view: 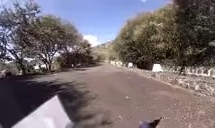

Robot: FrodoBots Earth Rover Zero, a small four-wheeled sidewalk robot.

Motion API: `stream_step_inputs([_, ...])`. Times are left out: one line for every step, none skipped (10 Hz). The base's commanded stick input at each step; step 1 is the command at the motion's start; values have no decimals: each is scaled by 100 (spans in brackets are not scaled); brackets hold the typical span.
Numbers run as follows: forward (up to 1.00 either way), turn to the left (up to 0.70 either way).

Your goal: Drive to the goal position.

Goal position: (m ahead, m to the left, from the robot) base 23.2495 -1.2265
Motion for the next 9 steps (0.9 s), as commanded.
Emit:
stream_step_inputs([50, 0])
stream_step_inputs([50, 0])
stream_step_inputs([50, 0])
stream_step_inputs([50, 0])
stream_step_inputs([50, 0])
stream_step_inputs([50, 0])
stream_step_inputs([50, 0])
stream_step_inputs([50, 0])
stream_step_inputs([50, 0])
